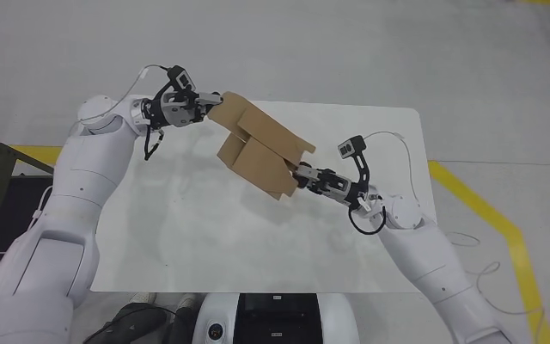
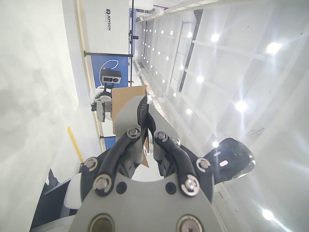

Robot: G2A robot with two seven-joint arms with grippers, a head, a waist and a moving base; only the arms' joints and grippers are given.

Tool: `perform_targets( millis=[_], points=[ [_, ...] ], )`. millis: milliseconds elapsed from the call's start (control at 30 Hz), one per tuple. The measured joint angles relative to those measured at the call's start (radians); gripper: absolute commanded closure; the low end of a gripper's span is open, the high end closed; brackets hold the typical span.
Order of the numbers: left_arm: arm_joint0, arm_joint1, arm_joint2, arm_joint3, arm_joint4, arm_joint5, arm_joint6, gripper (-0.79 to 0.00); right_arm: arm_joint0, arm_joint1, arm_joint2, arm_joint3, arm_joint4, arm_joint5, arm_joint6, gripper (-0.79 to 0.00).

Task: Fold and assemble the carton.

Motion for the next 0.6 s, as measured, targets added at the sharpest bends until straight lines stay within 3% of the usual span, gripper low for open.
perform_targets(
  millis=[267, 367, 400, 600],
  points=[
    [0.001, -0.006, -0.008, -0.001, 0.015, -0.002, 0.0, 0.0, 0.003, -0.008, -0.004, 0.004, 0.012, -0.002, 0.016, -0.142],
    [0.001, -0.008, -0.011, 0.002, 0.019, -0.004, 0.003, 0.0, 0.001, -0.01, -0.003, 0.003, 0.015, -0.002, 0.022, -0.092],
    [0.001, -0.009, -0.012, 0.003, 0.021, -0.005, 0.004, 0.0, 0.0, -0.011, -0.002, 0.003, 0.015, -0.002, 0.024, 0.0],
    [0.0, -0.013, -0.019, 0.01, 0.028, -0.007, 0.006, 0.0, -0.004, -0.014, 0.002, 0.0, 0.017, 0.005, 0.038, 0.0]
  ],
)
